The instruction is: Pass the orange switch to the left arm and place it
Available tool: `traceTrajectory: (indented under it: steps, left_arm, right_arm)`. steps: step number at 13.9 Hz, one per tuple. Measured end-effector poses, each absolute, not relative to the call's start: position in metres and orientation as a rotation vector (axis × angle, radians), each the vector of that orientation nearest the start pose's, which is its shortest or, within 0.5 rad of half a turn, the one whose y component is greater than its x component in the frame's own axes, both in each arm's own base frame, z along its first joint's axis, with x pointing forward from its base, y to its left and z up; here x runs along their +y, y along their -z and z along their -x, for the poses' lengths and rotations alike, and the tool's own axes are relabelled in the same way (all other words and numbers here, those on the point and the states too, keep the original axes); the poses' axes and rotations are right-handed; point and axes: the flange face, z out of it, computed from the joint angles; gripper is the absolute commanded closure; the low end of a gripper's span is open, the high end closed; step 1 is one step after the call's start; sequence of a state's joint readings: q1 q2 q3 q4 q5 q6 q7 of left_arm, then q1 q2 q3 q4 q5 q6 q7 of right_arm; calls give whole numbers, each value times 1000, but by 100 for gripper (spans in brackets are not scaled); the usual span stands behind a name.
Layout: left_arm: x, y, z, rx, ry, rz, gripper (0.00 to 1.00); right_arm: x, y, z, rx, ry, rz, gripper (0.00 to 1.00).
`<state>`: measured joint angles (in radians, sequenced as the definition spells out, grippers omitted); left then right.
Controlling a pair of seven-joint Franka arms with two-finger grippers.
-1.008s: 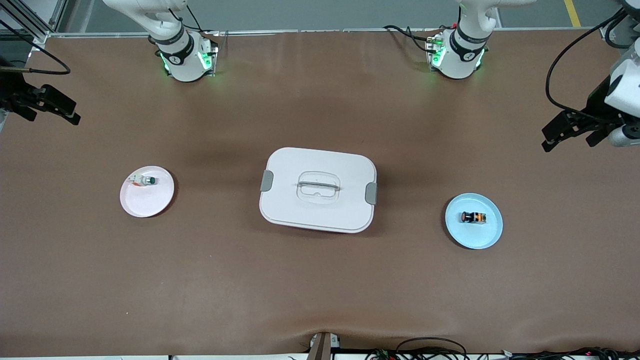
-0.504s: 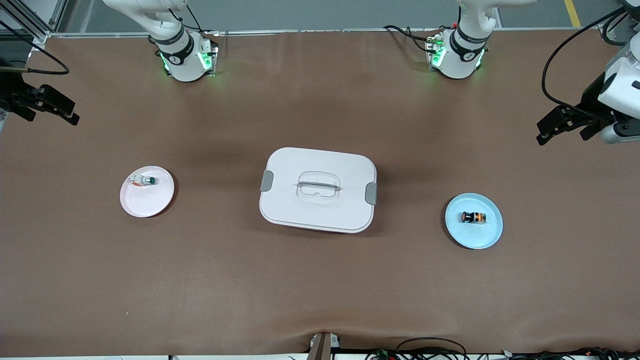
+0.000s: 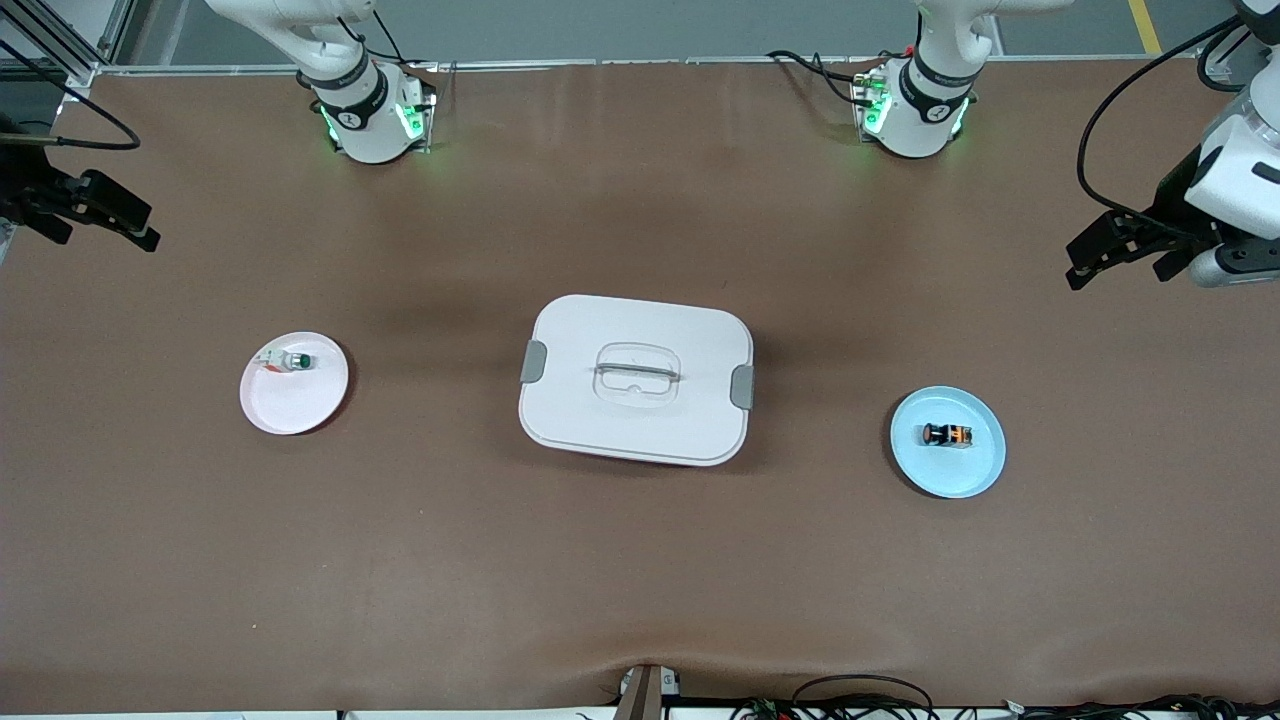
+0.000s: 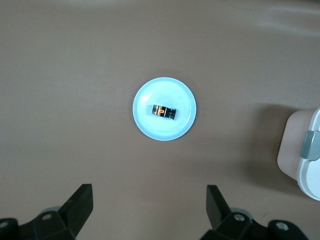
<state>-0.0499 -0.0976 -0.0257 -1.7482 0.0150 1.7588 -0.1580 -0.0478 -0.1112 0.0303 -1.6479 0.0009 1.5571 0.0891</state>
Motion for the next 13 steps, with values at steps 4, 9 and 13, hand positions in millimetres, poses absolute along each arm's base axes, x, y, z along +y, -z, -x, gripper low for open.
traceTrajectory:
  steps: [4, 9, 13]
  left_arm:
    - [-40, -614, -539, -65, 184, 3130, 0]
    - [-39, -614, -539, -64, 185, 3129, 0]
    - [-39, -615, -539, 5, 185, 3128, 0]
  right_arm:
    - [-1, -647, -518, 148, 34, 3140, 0]
    - [3, -647, -518, 136, 35, 3140, 0]
    - [3, -647, -518, 136, 35, 3140, 0]
